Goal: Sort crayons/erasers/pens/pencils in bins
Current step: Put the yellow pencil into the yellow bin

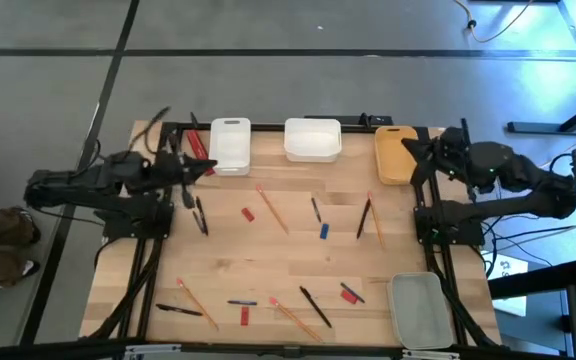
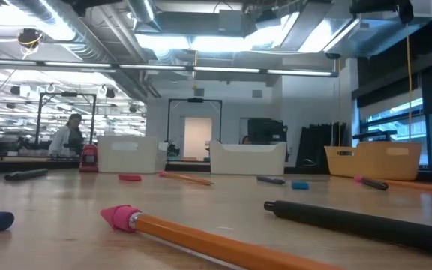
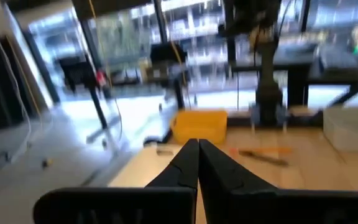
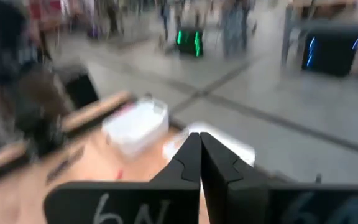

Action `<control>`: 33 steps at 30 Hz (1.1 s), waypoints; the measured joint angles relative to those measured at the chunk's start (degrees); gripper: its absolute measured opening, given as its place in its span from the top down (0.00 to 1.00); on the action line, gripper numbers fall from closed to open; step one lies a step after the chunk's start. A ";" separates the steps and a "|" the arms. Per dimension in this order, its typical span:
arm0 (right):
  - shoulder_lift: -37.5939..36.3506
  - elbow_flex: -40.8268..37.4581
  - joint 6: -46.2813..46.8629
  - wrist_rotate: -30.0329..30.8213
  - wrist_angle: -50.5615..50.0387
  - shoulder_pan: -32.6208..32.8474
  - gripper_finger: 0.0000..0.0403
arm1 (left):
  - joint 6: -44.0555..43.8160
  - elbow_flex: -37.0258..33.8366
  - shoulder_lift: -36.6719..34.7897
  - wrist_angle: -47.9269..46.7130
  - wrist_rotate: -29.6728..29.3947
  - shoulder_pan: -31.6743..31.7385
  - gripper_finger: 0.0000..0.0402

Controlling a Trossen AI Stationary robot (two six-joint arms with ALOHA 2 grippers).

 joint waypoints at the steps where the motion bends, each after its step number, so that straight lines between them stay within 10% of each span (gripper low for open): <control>1: 1.40 1.78 1.34 -2.01 -3.14 0.00 1.00 | -1.06 2.11 2.16 -2.18 -0.25 0.02 1.00; 21: 22.40 17.54 45.50 -24.90 -34.36 0.00 0.99 | -11.26 25.43 27.82 -24.83 5.59 7.00 1.00; 33: 32.30 17.54 39.58 -31.33 -36.84 0.01 0.95 | -7.79 25.43 29.05 -24.84 7.81 9.57 1.00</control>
